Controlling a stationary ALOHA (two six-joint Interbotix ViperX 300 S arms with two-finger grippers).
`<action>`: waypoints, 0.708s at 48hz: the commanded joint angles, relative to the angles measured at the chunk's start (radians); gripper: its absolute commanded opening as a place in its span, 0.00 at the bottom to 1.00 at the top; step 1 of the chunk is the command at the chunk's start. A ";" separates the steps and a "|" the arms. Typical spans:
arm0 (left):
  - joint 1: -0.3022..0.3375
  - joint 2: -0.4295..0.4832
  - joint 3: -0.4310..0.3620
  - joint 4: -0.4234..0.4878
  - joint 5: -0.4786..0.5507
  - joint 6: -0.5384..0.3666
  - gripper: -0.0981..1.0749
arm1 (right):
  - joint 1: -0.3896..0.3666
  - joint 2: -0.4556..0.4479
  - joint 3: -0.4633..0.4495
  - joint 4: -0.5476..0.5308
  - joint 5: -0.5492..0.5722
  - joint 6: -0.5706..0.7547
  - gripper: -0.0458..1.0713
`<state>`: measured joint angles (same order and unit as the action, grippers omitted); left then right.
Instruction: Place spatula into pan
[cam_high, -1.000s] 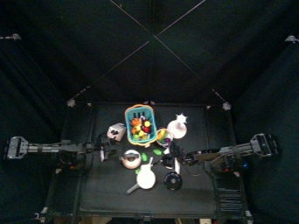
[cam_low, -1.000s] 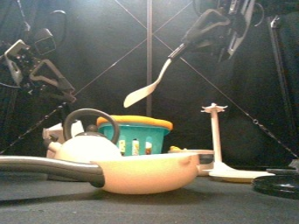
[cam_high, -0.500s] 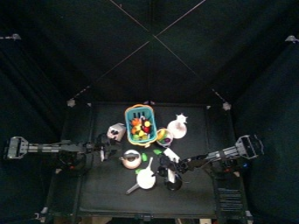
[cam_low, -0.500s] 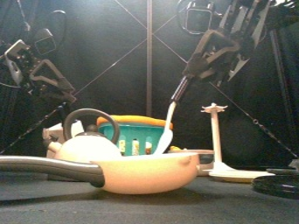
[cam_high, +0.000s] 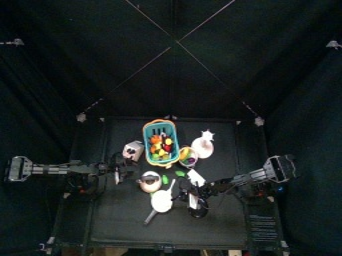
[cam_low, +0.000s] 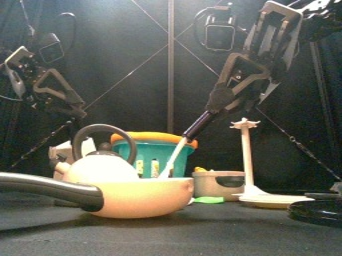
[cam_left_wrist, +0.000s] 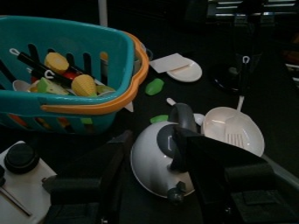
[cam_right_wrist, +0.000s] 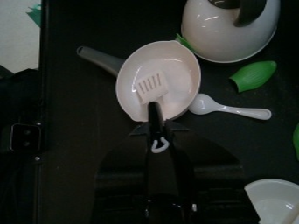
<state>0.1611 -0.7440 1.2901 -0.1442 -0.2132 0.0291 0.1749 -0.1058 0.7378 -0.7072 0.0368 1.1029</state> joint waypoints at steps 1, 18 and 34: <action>0.003 0.002 -0.012 0.002 -0.005 0.002 0.79 | -0.002 -0.034 -0.021 -0.003 0.000 -0.005 0.45; 0.003 0.002 -0.011 0.002 -0.005 0.000 0.79 | -0.006 -0.051 -0.052 -0.063 0.018 -0.012 0.45; 0.005 0.002 -0.008 0.002 -0.005 0.000 0.79 | -0.008 -0.046 -0.086 -0.135 0.017 -0.011 0.45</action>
<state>0.1626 -0.7440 1.2947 -0.1442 -0.2132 0.0276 0.1718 -0.1258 0.6765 -0.8376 0.0583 1.0922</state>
